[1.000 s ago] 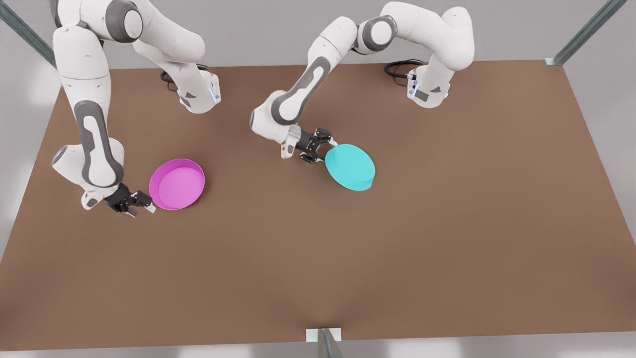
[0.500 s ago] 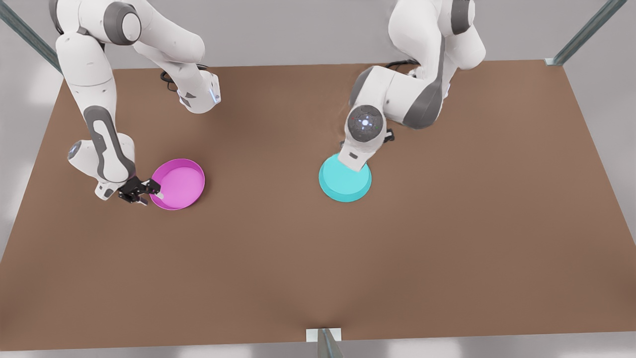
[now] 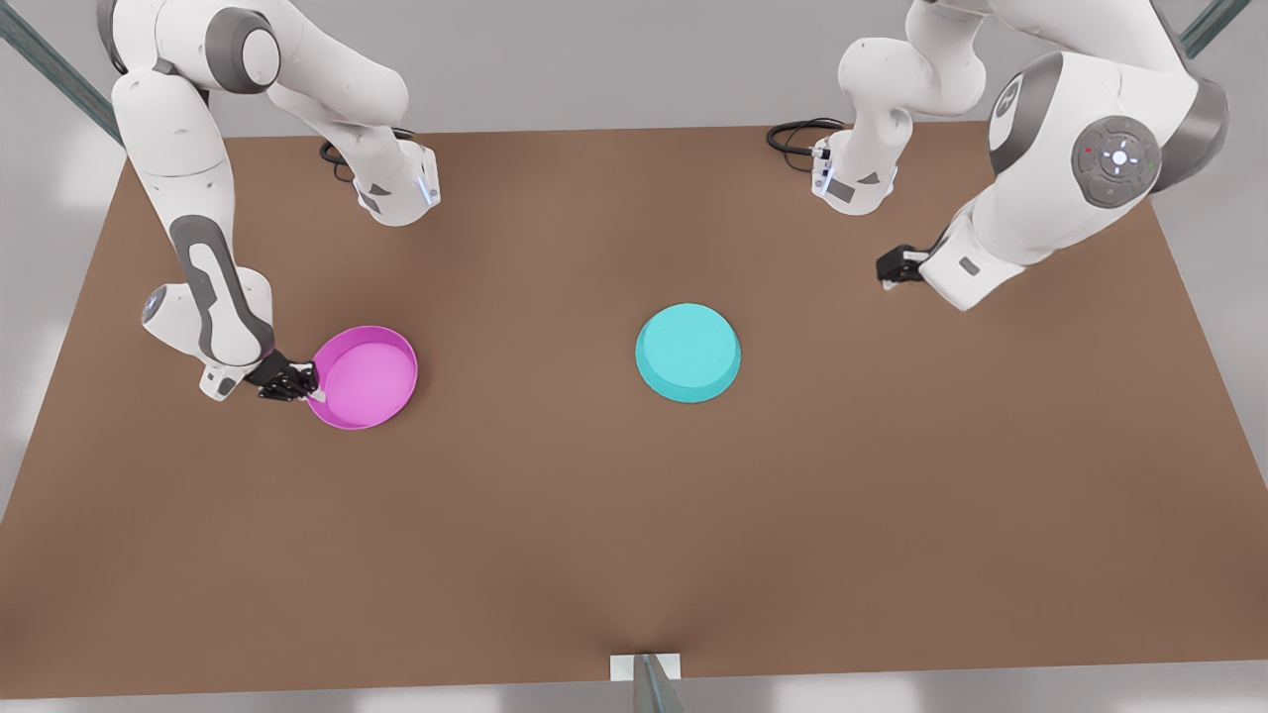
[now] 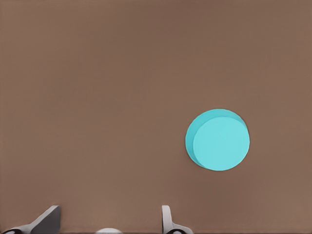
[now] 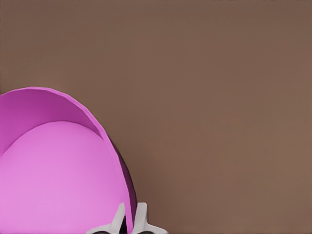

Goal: Flip the blue plate over with the left arm, and stack the pink plate on top of the blue plate with the right arm

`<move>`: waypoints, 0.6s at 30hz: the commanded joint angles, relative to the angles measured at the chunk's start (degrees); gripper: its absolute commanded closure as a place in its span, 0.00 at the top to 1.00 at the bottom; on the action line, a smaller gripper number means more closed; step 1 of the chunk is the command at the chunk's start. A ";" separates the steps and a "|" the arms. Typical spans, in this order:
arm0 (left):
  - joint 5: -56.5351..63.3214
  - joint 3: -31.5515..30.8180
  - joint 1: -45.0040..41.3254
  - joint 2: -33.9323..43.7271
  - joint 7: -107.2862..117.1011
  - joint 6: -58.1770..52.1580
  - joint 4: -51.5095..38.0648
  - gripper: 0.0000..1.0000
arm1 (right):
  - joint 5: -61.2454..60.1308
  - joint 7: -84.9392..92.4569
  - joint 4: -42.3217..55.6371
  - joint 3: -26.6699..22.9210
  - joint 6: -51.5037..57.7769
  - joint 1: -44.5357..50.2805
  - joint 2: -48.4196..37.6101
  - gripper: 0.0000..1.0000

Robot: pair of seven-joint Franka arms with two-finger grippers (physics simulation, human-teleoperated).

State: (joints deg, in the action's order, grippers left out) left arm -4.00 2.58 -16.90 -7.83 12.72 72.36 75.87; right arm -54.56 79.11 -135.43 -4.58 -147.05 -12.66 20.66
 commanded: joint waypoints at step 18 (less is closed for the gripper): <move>1.45 -0.21 0.47 -0.17 0.02 -1.34 -0.10 1.00 | 0.16 -0.89 0.08 2.74 5.63 0.18 -2.55 0.21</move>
State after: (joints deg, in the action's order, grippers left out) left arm -2.57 2.37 -16.44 -8.05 12.74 71.02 75.76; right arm -53.89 77.59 -135.39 -0.91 -141.79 -12.47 18.04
